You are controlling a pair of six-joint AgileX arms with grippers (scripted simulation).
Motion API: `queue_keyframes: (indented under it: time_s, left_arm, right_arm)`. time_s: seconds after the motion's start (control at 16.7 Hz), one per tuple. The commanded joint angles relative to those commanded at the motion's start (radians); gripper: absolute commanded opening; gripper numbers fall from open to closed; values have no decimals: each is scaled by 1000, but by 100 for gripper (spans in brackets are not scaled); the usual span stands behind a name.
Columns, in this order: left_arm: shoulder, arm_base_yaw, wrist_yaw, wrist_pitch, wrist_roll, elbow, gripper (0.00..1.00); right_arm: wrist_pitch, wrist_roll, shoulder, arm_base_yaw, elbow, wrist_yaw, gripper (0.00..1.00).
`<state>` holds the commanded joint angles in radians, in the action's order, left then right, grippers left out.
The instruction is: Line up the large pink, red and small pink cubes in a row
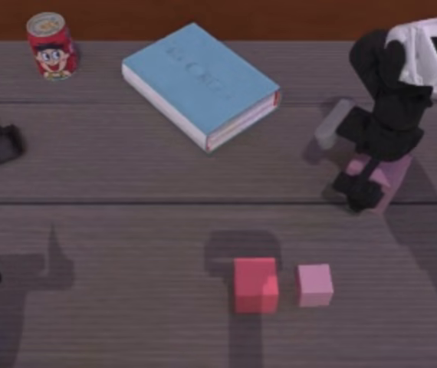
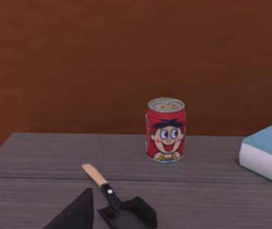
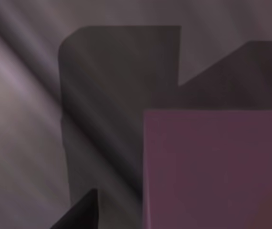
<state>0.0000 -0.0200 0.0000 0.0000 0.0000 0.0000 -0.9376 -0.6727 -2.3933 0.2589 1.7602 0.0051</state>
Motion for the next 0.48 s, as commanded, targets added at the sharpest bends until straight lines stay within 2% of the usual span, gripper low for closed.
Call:
queue_keyframes:
  time_s: [0.48]
  left_arm:
    - [0, 0, 0, 0, 0, 0, 100]
  right_arm:
    - [0, 0, 0, 0, 0, 0, 17]
